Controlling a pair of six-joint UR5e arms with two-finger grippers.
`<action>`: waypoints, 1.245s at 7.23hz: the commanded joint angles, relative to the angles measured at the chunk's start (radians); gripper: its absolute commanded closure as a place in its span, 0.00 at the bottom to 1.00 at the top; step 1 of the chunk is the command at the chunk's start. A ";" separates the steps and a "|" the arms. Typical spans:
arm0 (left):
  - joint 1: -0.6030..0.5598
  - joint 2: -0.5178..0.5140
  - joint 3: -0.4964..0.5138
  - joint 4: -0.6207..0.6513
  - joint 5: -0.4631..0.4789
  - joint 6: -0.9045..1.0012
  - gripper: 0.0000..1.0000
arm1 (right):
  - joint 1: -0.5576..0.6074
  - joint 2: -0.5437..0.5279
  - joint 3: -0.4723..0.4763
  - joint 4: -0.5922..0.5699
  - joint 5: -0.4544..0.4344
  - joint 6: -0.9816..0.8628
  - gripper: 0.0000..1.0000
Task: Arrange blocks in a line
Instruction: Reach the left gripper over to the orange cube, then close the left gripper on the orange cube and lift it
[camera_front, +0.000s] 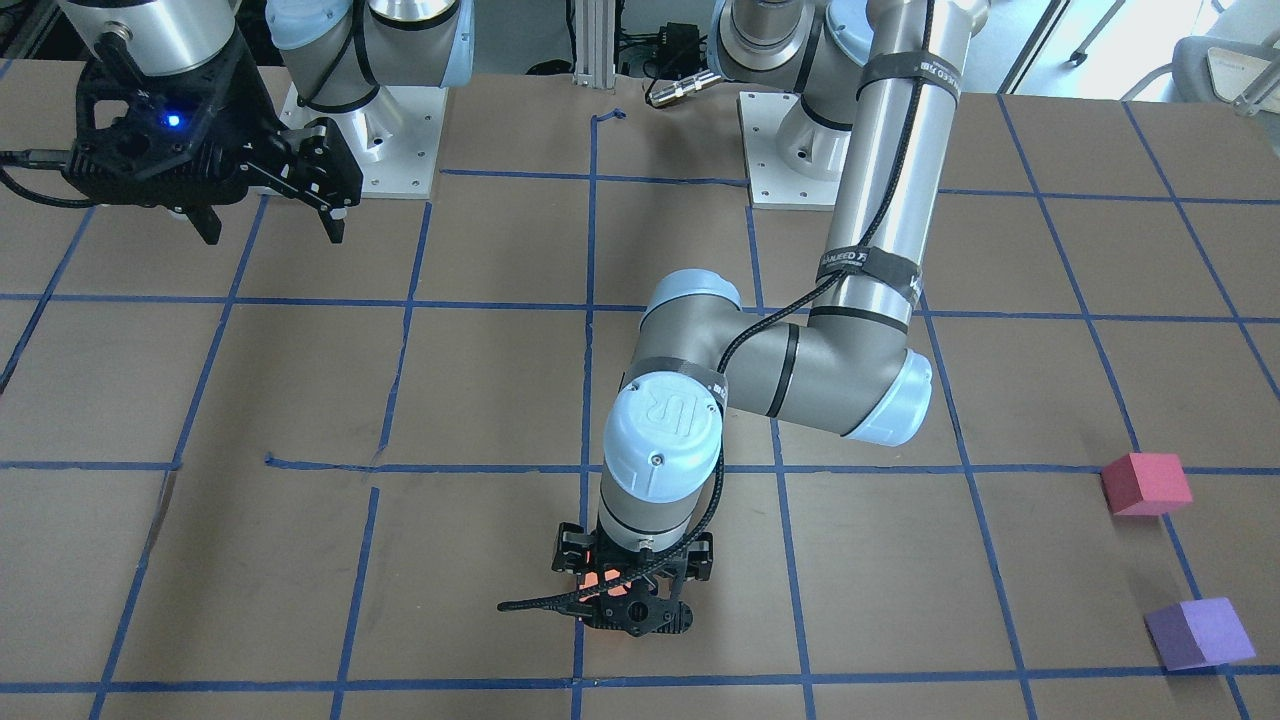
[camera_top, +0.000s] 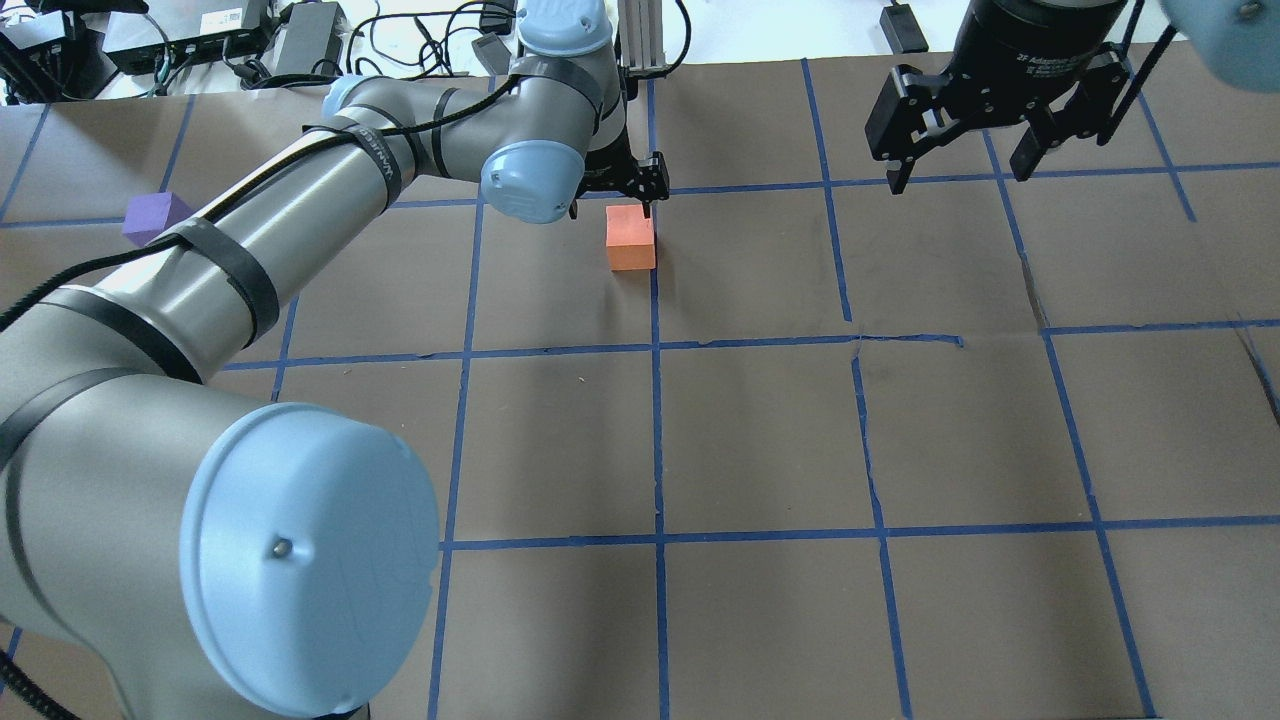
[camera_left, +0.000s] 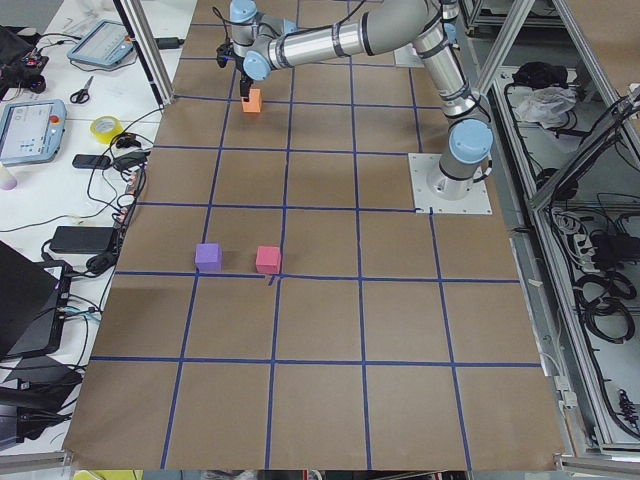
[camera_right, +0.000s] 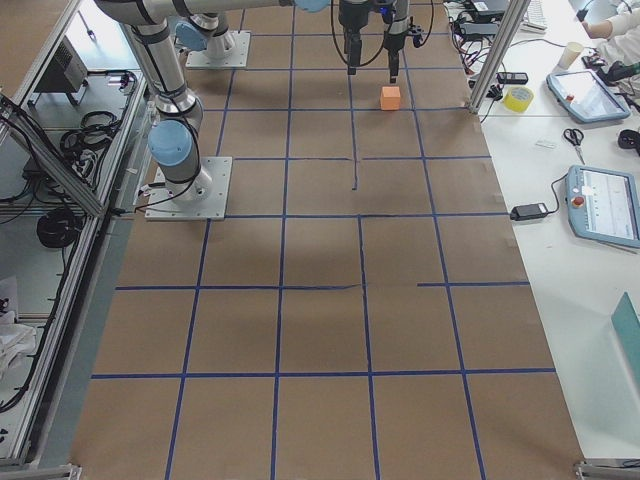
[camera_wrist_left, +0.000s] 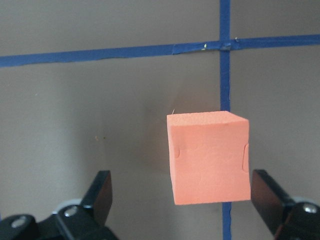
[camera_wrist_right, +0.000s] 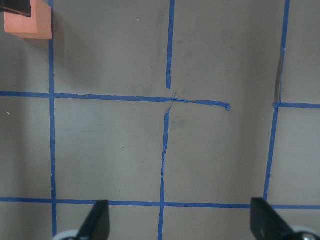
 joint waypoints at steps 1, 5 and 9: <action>-0.007 -0.053 0.005 0.022 0.003 -0.003 0.00 | 0.001 -0.007 0.009 0.003 -0.004 0.000 0.00; -0.016 -0.074 0.005 0.036 0.003 0.003 0.05 | -0.003 -0.007 0.031 -0.002 -0.003 -0.006 0.00; -0.025 -0.074 0.004 0.039 0.022 -0.009 0.30 | -0.005 -0.022 0.054 -0.005 -0.004 -0.003 0.00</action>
